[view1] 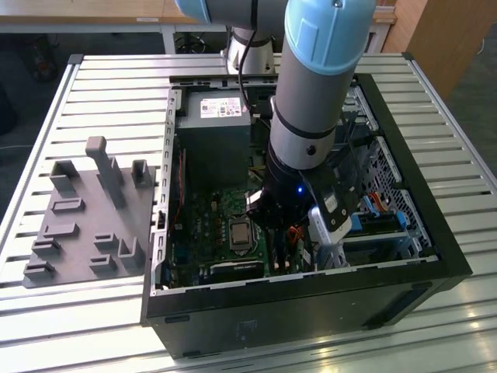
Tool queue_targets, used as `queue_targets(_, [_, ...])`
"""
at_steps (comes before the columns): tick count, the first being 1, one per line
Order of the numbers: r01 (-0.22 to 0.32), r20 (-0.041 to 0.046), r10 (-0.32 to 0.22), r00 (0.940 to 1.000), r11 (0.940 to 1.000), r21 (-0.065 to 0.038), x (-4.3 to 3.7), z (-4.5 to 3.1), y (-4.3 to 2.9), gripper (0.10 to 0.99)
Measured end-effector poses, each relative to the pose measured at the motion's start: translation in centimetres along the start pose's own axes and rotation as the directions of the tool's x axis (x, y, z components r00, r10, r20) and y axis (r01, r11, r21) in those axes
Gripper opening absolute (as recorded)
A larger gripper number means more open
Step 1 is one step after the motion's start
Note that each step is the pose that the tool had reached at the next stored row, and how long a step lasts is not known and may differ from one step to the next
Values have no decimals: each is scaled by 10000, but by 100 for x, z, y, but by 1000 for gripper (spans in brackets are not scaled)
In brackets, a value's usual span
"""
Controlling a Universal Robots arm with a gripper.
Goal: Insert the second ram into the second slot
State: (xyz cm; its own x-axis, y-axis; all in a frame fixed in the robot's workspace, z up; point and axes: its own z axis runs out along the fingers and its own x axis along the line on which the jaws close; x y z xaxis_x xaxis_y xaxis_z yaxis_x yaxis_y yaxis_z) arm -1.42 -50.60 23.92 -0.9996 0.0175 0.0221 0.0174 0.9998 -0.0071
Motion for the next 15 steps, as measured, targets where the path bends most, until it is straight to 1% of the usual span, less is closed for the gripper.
queue_targets(7, [1, -1, -1, 10000, 10000, -1, 2, -32, -1, 106])
queue_targets(13, [1, -1, -1, 10000, 10000, -8, 6, -74, -1, 106])
queue_targets(15, [1, 0, -1, 10000, 10000, -13, 6, -76, -1, 106])
